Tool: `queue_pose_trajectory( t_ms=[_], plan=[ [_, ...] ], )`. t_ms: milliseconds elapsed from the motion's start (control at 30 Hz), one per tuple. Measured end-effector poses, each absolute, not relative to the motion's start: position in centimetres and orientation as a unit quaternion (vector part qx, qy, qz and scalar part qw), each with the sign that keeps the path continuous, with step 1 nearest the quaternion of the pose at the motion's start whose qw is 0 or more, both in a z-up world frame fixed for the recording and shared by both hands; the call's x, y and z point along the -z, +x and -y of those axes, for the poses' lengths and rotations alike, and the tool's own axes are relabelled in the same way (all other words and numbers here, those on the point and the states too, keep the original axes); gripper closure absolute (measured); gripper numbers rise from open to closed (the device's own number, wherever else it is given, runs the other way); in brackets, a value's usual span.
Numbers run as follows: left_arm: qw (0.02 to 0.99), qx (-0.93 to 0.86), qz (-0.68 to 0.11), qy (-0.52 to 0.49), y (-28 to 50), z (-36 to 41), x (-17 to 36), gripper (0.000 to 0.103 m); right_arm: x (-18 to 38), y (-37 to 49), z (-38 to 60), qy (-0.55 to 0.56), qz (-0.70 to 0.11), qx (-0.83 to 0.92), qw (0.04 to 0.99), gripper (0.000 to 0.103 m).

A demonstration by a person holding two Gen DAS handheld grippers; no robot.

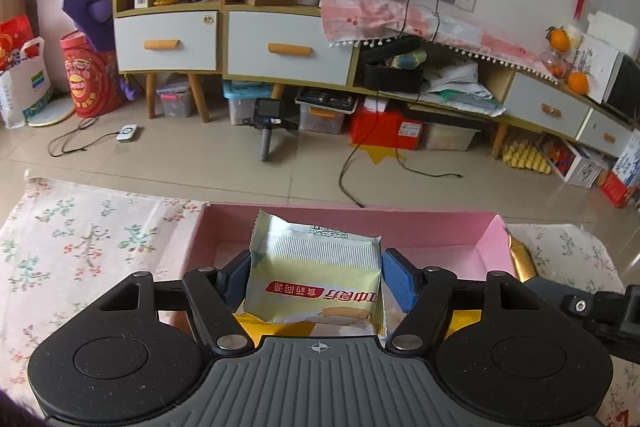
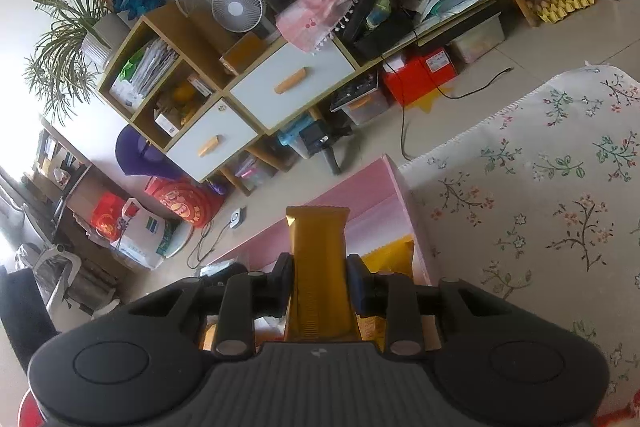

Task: Organize snacks
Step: 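Carry the gold bar and white cake packet into the pink box and open both grippers, then lift both grippers out of the box toward the loose snacks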

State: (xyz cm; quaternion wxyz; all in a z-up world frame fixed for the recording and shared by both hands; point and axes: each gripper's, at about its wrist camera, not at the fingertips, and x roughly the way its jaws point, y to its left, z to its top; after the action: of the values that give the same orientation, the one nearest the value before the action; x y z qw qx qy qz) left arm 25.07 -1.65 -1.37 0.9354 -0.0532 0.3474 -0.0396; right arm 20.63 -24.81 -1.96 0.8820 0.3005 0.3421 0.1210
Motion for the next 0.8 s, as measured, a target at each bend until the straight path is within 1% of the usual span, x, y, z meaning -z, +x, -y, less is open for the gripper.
queue_pose_trajectory(
  t_ms=[67, 133, 167, 233, 267, 333, 400, 467, 533, 600, 800],
  plan=[
    [0.936, 0.047, -0.345, -0.057, 25.0, 1.6, 1.7, 0.03, 1.8, 20.6, 24.8, 0.295, -0.342, -0.12, 0.884, 0.081],
    [0.935, 0.048, -0.348, -0.057, 24.7, 1.6, 1.9, 0.023, 1.7, 20.6, 24.9, 0.295, -0.344, -0.116, 0.884, 0.07],
    [0.935, 0.049, -0.347, -0.055, 24.4, 1.5, 1.9, 0.02, 1.5, 20.5, 24.9, 0.295, -0.345, -0.116, 0.884, 0.068],
    [0.936, 0.053, -0.345, -0.052, 23.8, 1.4, 1.9, 0.019, 1.4, 20.4, 24.9, 0.29, -0.347, -0.116, 0.884, 0.066],
    [0.936, 0.053, -0.345, -0.051, 23.5, 1.3, 1.8, 0.017, 1.2, 20.3, 24.8, 0.286, -0.347, -0.115, 0.885, 0.065],
    [0.935, 0.054, -0.346, -0.052, 22.9, 1.0, 1.6, 0.015, 0.7, 19.8, 24.6, 0.273, -0.347, -0.112, 0.89, 0.057],
    [0.935, 0.053, -0.346, -0.053, 22.1, 0.7, 1.3, 0.012, 0.2, 19.2, 24.3, 0.257, -0.349, -0.11, 0.895, 0.051],
    [0.937, 0.052, -0.343, -0.047, 21.1, 0.4, 0.8, 0.011, -0.4, 18.5, 23.9, 0.235, -0.349, -0.111, 0.9, 0.046],
    [0.938, 0.051, -0.34, -0.04, 20.1, 0.1, 0.5, 0.01, -1.1, 17.8, 23.5, 0.21, -0.345, -0.11, 0.908, 0.035],
    [0.939, 0.053, -0.337, -0.033, 19.0, -0.3, 0.1, 0.007, -1.6, 17.0, 23.2, 0.192, -0.342, -0.109, 0.913, 0.03],
    [0.935, 0.052, -0.349, -0.019, 16.3, -1.7, -0.5, 0.005, -2.6, 14.7, 21.8, 0.134, -0.341, -0.111, 0.924, 0.018]
  ],
)
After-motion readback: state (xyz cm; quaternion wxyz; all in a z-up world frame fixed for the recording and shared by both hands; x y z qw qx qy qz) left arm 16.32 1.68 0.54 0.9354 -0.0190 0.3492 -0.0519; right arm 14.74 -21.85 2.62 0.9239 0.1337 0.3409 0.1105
